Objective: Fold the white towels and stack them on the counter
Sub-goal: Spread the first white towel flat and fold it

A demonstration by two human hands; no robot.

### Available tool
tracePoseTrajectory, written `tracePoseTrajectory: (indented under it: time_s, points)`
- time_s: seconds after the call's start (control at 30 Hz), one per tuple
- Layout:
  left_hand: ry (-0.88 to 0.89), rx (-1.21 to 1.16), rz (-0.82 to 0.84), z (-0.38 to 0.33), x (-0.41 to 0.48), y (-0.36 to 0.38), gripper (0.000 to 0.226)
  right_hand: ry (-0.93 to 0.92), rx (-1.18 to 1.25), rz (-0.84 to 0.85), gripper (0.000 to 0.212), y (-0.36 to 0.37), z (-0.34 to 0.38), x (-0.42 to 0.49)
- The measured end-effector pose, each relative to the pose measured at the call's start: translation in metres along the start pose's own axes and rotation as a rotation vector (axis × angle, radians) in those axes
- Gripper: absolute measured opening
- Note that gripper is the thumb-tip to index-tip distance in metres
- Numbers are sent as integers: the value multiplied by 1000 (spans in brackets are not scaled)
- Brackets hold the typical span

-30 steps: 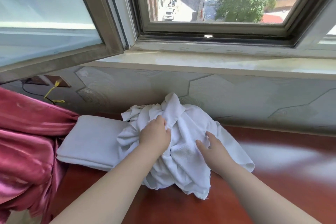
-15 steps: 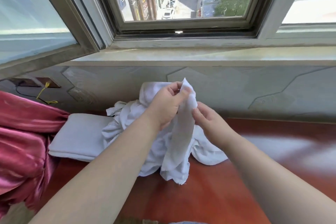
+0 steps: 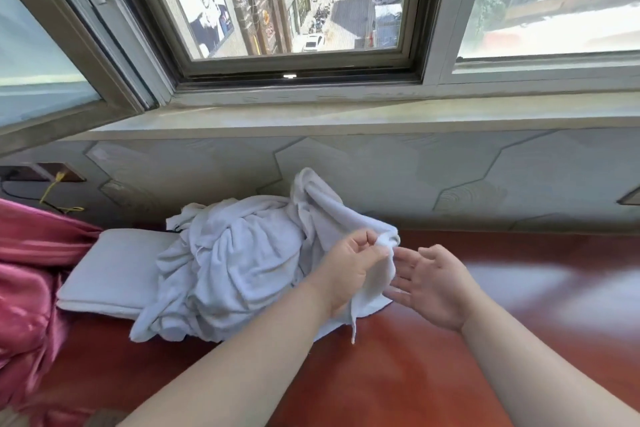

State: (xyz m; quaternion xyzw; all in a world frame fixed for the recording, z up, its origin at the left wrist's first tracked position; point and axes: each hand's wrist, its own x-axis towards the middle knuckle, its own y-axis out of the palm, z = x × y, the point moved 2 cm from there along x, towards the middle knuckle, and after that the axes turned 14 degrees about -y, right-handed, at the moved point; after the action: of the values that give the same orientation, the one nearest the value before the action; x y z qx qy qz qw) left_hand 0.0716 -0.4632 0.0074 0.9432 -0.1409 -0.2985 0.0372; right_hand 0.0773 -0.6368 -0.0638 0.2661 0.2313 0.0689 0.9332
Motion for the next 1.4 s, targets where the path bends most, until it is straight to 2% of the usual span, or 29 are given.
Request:
tracePoseTrajectory:
  time_s: [0.07,0.13,0.2,0.27,0.33,0.4,0.47,0.57,0.67,0.73,0.8,0.87,0.97,1.03,1.13,1.2,1.3,1.4]
  points:
    - [-69,50,117,24,-1,16,8,77,28,-75,77,-23,-8,1]
    - [-113,207,207,43,-2,29,17,133,9,-70,91,-38,-14,1]
    - [-131,379,264,59,-3,35,20,161,-92,-89,73,-42,-12,1]
    - [-156,483,280,71,0,32,15,132,-307,-210,52,-48,-7,1]
    - [-220,523,294,82,5,27,27,87,-487,-311,35,-55,-2,-3]
    - [-235,580,209,91,17,19,31,99,-639,-325,23,-58,0,-12]
    - [-183,591,67,99,35,9,20,105,-865,-343,18,-67,3,-23]
    - [-116,688,-98,109,64,-5,12,120,-1228,-427,28,-84,11,-39]
    - [-105,791,-107,118,86,-8,3,169,-1371,-455,38,-105,10,-58]
    - [-105,861,-104,122,95,-1,14,194,-1447,-396,40,-123,9,-73]
    - [-41,1037,-179,125,106,13,32,154,-1457,-415,39,-148,12,-86]
    - [58,1236,-328,124,117,30,45,56,-1394,-551,41,-180,21,-97]
    - [88,1346,-449,121,133,58,45,-107,-1334,-798,38,-233,39,-114]
    - [57,1408,-461,123,147,75,47,-170,-1336,-871,38,-271,52,-122]
    - [-44,1501,-436,131,165,107,50,-224,-1341,-869,24,-331,80,-130]
    - [-60,1568,-428,138,174,138,42,-250,-1350,-876,19,-371,103,-136]
    - [-7,1571,-462,147,182,188,32,-235,-1341,-845,21,-428,130,-145]
    - [57,1463,-449,154,184,233,44,-178,-1281,-746,28,-469,142,-145]
